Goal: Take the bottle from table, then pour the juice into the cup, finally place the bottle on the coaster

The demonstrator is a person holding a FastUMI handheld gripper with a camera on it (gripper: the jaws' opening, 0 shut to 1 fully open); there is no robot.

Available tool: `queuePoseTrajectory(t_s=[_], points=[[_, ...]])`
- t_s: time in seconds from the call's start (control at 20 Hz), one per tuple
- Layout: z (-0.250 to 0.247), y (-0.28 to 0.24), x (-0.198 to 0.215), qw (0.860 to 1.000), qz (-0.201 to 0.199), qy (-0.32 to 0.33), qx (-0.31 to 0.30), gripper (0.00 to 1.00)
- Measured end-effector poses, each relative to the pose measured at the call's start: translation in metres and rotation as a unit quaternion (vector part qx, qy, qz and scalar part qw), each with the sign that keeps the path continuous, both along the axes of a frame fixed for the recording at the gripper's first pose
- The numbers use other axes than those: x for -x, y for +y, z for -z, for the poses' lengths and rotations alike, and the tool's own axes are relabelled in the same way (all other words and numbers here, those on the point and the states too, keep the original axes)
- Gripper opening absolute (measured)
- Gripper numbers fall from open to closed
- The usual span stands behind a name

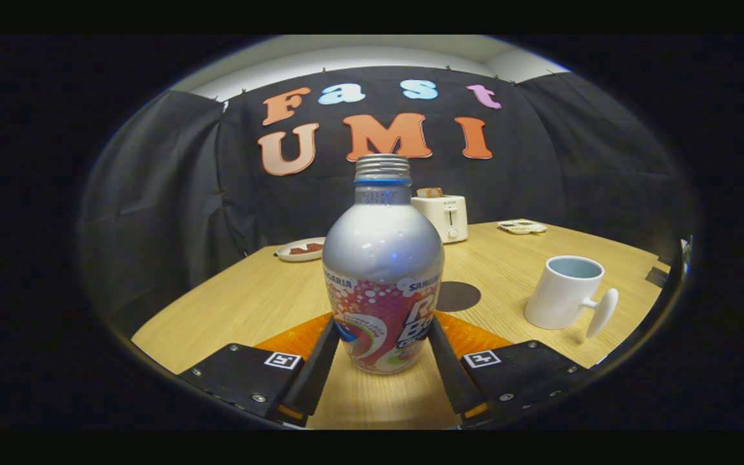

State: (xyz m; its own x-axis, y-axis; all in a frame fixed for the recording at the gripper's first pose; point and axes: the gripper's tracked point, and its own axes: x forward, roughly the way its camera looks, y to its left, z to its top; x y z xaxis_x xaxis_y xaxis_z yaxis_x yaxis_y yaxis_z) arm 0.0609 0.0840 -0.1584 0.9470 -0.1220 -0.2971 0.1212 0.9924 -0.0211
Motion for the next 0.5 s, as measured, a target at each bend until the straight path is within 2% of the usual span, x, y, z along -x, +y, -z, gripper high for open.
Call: queuePoseTrajectory(t_s=[0.3, 0.5], points=[[-0.034, -0.001, -0.008, 0.992, 0.025, -0.046, -0.113, 0.76], [-0.042, -0.009, -0.012, 0.979, 0.054, -0.057, -0.189, 0.76]])
